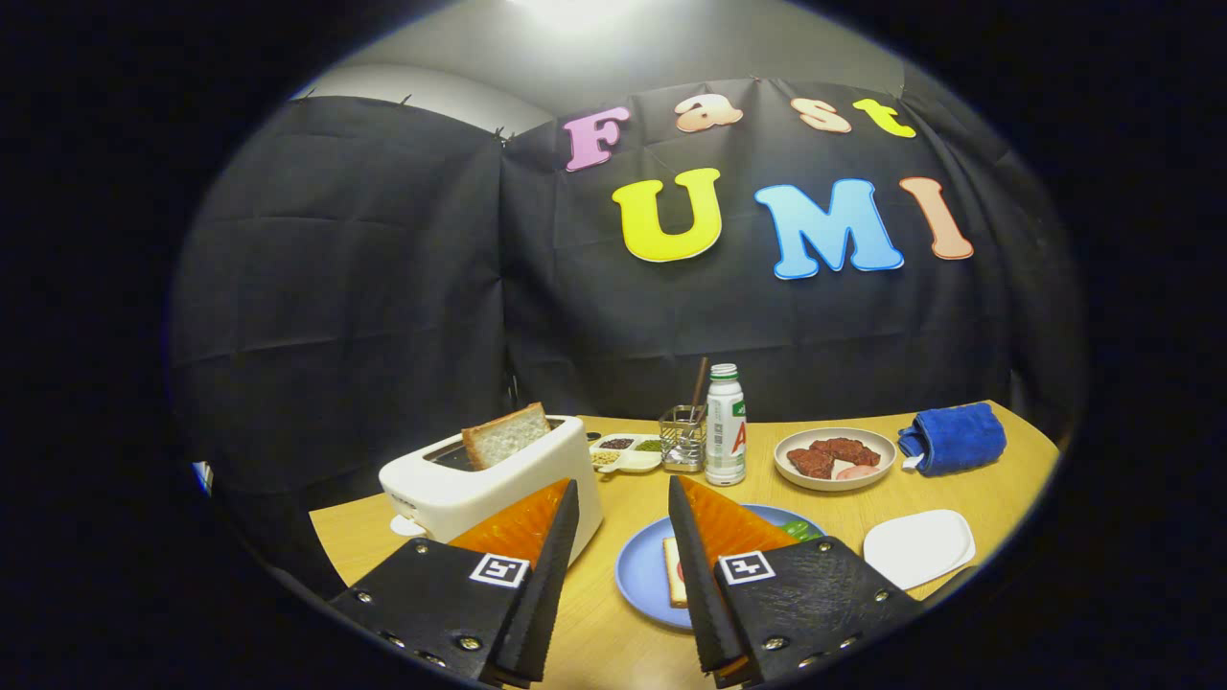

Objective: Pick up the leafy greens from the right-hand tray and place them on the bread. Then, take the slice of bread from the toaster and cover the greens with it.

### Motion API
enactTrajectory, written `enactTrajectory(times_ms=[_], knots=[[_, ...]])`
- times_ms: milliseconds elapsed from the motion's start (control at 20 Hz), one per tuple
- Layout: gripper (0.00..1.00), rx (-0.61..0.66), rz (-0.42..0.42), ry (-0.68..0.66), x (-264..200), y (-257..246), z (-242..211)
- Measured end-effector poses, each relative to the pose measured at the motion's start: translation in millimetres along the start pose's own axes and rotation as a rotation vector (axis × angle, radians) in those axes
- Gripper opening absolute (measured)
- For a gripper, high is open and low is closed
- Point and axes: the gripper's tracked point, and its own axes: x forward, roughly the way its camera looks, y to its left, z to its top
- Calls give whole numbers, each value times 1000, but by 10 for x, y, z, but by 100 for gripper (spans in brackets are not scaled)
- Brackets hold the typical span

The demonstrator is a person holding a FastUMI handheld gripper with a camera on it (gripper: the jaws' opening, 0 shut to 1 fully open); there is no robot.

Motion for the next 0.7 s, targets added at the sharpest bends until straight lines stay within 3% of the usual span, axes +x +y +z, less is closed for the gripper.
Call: enactTrajectory(times_ms=[400, 700], knots=[[58, -124, 104, -11, 231, 880, 73], [58, -169, 62, 17, 576, 1186, 27]])
